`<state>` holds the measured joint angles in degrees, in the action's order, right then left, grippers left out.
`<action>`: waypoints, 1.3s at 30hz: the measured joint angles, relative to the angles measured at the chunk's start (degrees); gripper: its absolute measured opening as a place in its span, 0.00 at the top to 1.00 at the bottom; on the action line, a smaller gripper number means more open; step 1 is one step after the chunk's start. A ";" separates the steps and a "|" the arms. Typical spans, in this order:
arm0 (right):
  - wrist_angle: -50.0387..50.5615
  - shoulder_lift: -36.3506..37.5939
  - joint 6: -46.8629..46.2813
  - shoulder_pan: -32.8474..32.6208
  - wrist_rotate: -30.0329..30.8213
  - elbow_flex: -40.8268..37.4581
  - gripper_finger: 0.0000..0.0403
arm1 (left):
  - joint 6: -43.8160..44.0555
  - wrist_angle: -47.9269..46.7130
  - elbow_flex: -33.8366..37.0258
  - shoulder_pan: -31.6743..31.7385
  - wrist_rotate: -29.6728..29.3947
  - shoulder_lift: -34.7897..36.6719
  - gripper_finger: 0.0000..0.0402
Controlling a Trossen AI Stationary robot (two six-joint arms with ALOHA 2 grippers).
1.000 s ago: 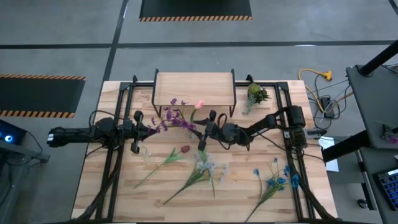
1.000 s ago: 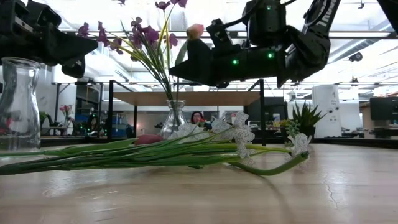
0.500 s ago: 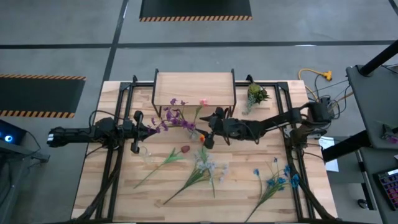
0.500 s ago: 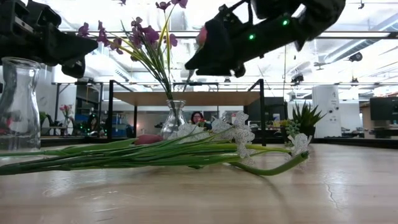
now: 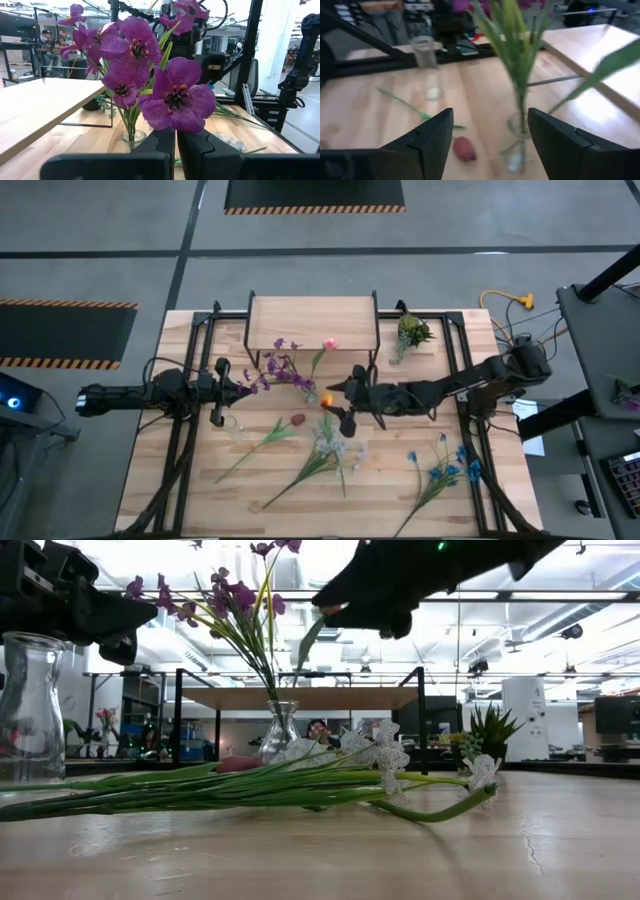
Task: Pick and place flowers into a vace then onto a shelf
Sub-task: Put the blue flowers into the right transparent vase
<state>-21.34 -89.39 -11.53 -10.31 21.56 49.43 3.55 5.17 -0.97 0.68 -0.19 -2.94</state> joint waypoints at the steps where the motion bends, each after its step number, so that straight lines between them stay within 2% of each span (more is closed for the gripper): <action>1: 0.27 0.20 -1.16 -0.72 0.00 0.02 0.40 | -0.02 0.00 0.00 -0.02 -0.02 0.02 1.00; 5: 4.82 0.71 -5.87 -3.47 -0.36 0.07 0.42 | -0.01 0.00 0.00 0.00 -0.01 0.01 1.00; 16: 16.53 3.17 -29.03 -10.03 -0.68 1.73 0.44 | 0.00 0.00 0.00 -0.01 -0.02 0.00 1.00; 22: 35.12 1.43 -42.02 -13.18 0.99 11.62 0.44 | 0.00 -0.02 0.00 -0.01 0.01 0.00 1.00; 27: 56.07 -2.18 -60.43 -14.80 2.47 22.96 0.44 | 0.00 -0.16 0.00 0.00 0.01 -0.02 1.00; 31: 70.63 -6.66 -74.16 -16.29 0.75 31.58 0.44 | 0.00 -0.20 0.00 -0.02 0.02 -0.02 1.00; 39: 82.14 -16.95 -90.07 -18.91 -7.20 44.41 0.44 | 0.00 -0.21 0.00 0.00 0.01 -0.02 1.00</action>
<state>60.80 -106.34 -101.60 -29.23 14.36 93.84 3.55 4.96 -0.98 0.68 -0.19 -2.96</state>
